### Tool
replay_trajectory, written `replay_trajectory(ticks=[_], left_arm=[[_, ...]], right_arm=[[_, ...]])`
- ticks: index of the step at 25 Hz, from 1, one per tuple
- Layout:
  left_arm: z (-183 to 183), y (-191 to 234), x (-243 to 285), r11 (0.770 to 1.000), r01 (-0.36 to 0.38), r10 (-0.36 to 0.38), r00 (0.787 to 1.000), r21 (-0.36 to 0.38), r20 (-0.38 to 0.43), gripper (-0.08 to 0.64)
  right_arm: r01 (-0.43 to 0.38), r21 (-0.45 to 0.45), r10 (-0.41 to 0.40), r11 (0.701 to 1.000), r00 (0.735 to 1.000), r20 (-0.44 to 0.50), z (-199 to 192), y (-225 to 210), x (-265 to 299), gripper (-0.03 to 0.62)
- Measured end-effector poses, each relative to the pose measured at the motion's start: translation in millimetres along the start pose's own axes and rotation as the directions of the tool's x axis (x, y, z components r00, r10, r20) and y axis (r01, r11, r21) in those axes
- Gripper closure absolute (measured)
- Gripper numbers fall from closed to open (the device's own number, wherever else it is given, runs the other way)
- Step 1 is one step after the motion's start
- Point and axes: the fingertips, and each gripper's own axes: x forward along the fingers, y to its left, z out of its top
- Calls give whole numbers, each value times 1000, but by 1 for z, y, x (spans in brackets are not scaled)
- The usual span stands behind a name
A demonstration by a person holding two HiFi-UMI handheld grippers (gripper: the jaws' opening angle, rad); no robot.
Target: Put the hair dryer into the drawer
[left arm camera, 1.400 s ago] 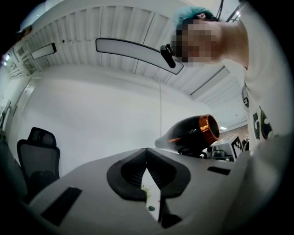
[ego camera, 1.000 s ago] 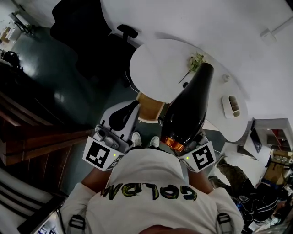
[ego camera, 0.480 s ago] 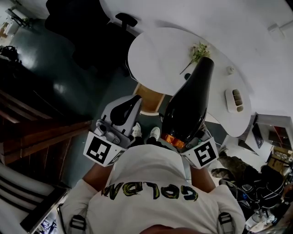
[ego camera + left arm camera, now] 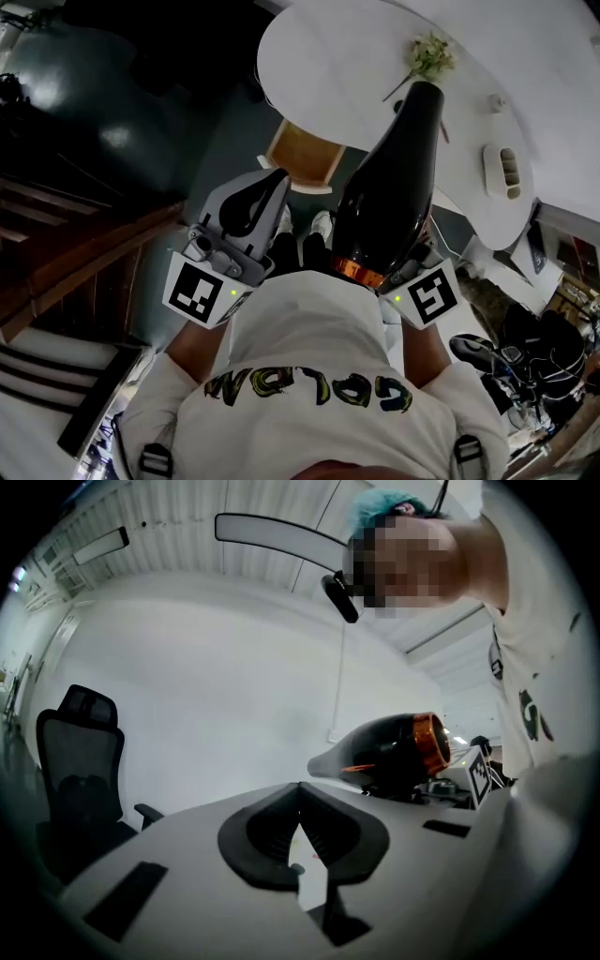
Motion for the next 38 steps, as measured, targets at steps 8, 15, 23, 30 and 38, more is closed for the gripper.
replay_trajectory(ticks=[8, 15, 23, 30, 38], left_arm=[[-43, 21, -10, 999, -21, 18, 997, -50, -69, 549], [-97, 37, -18, 995, -33, 20, 990, -93, -138, 549], [-154, 56, -39, 991, -67, 42, 978, -117, -203, 549], [-178, 66, -77, 992, -71, 45, 972, -104, -232, 549], [-216, 73, -88, 995, -55, 28, 958, -88, -286, 549]], right_arm=[[-70, 78, 77, 995, 992, -99, -51, 18, 19, 353], [-120, 141, 145, 983, 972, -183, -106, 32, 36, 353], [-189, 204, 240, 960, 934, -265, -171, 60, 49, 353], [-268, 260, 343, 928, 885, -314, -207, 110, 67, 353], [-343, 363, 472, 867, 799, -373, -245, 129, 72, 353]])
